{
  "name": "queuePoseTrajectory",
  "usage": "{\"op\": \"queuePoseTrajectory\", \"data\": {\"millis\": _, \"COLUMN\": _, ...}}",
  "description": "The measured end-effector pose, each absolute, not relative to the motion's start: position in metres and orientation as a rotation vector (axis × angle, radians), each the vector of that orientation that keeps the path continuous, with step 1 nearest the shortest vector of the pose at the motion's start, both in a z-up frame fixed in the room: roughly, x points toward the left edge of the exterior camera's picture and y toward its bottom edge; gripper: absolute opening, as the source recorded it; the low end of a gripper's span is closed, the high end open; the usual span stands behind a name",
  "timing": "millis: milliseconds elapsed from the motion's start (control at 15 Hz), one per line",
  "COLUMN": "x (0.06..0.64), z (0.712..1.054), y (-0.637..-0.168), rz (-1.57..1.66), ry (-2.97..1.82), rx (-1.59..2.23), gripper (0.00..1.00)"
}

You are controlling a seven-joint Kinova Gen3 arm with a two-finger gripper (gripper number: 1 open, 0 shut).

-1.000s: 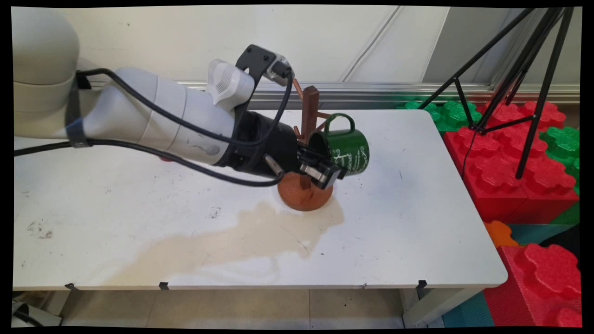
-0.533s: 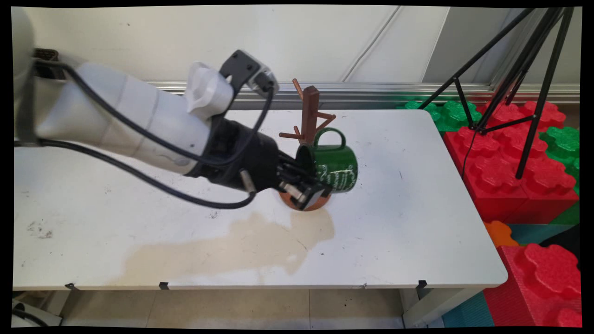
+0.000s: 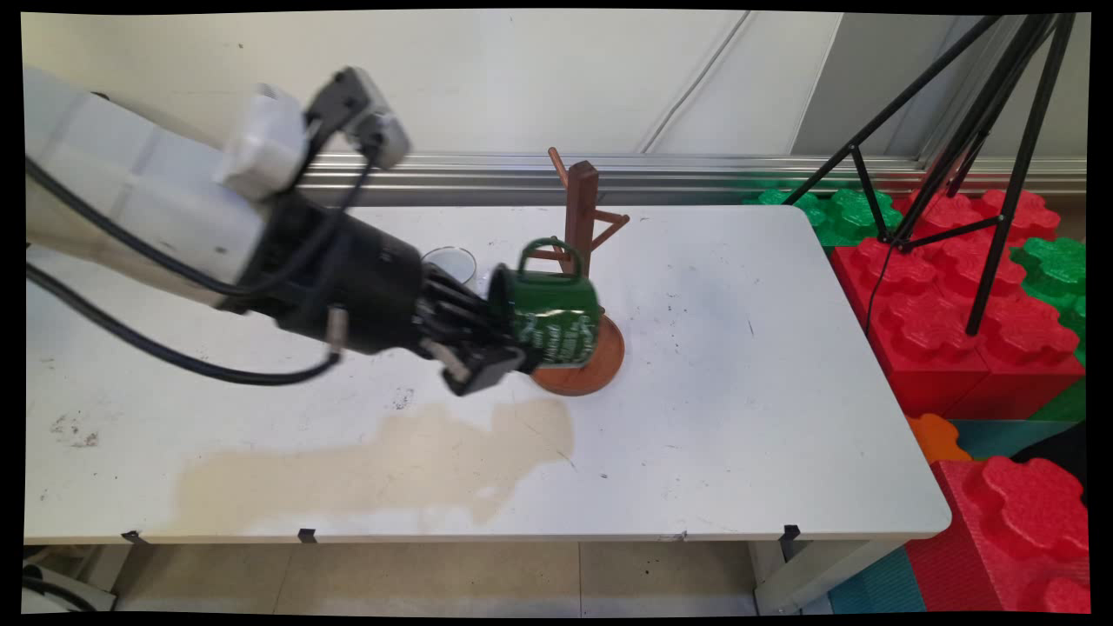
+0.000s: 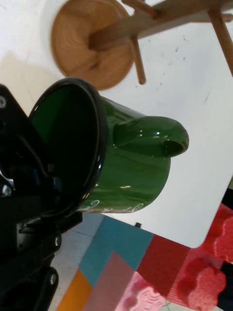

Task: Place the picked object on the table

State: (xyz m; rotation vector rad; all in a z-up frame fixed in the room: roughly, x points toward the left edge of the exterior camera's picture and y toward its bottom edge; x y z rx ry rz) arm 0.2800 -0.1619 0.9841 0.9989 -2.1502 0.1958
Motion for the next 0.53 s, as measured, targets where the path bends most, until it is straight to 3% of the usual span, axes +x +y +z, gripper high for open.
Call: {"op": "queuePoseTrajectory", "data": {"millis": 533, "x": 0.340, "z": 0.998, "y": -0.163, "rz": 0.212, "ry": -2.244, "rx": 0.957, "gripper": 0.00}}
